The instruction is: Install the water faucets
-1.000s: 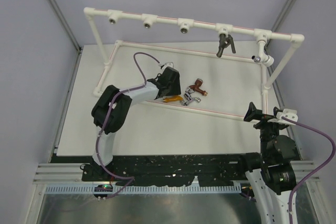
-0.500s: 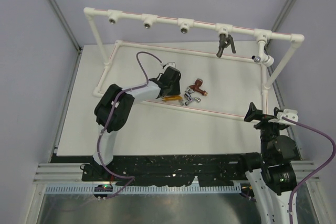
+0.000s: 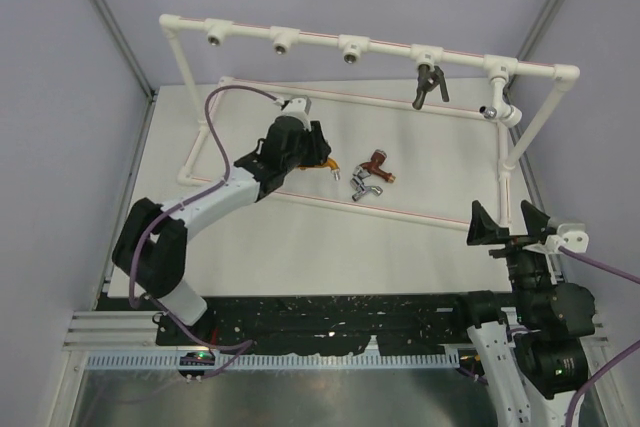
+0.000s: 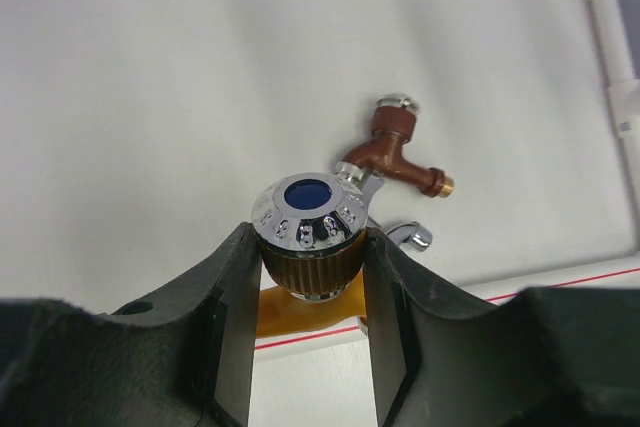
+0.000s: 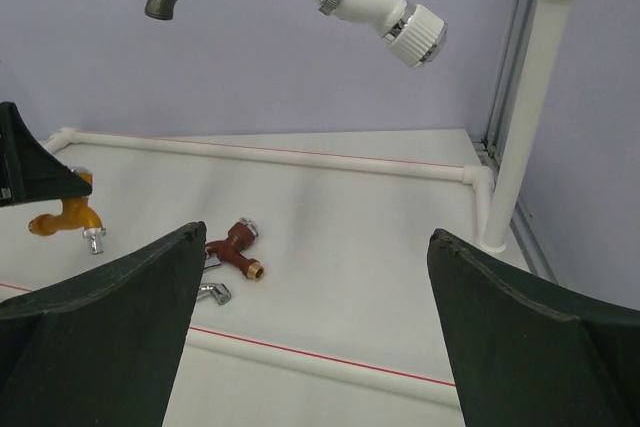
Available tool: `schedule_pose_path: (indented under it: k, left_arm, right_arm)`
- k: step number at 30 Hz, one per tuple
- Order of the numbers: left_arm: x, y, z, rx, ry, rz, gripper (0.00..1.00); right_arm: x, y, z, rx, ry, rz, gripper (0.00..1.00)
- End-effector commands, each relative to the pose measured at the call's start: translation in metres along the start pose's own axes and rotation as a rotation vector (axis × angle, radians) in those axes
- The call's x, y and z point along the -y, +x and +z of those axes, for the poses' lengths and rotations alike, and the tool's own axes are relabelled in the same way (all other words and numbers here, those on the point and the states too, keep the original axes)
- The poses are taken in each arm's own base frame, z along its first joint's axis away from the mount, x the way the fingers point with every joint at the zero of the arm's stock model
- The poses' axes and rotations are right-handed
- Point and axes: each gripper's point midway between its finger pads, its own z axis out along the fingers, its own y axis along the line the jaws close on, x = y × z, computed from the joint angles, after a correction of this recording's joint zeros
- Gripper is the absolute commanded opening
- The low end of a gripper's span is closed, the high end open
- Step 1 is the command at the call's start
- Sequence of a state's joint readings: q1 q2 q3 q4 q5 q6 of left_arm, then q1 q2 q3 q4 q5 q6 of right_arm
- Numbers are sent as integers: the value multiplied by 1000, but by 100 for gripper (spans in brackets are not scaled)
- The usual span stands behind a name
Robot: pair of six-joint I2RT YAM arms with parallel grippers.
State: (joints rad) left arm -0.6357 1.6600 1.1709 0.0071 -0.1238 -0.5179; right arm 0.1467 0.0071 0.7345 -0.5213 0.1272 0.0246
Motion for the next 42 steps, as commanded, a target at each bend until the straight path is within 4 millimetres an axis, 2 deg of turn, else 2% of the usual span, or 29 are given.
schedule_pose_path:
  k: [1,4,7,13,21,24,27,32,37,42]
  left_arm:
    - [31,-49,-37,176,158,8,0]
    - [45,-63,-60,214,235,9,0]
    - [59,-72,-82,250,319,15,0]
    - [75,-86,-116,306,421,31,0]
    - [102,-86,-150,335,532,55,0]
    - [110,-82,-156,334,548,61,0]
    - [116,-77,-157,331,552,61,0]
    - [123,-70,-155,349,534,65,0]
    - [131,-66,-153,353,530,41,0]
    - [129,-66,-150,377,480,36,0]
  right_arm:
    - [-8,0,0,-20,-40,17,95]
    - [-9,-4,-1,-21,-55,-18,95]
    - [-29,-4,-1,-55,-168,-19,96]
    - [-51,4,9,-132,-285,-17,95]
    - [-78,24,17,-209,-425,22,95]
    - [-86,34,20,-225,-463,59,95]
    - [-95,37,23,-220,-506,90,95]
    - [-104,56,28,-255,-541,144,95]
    - [-117,61,29,-249,-593,244,95]
    - [-119,77,28,-265,-598,275,96]
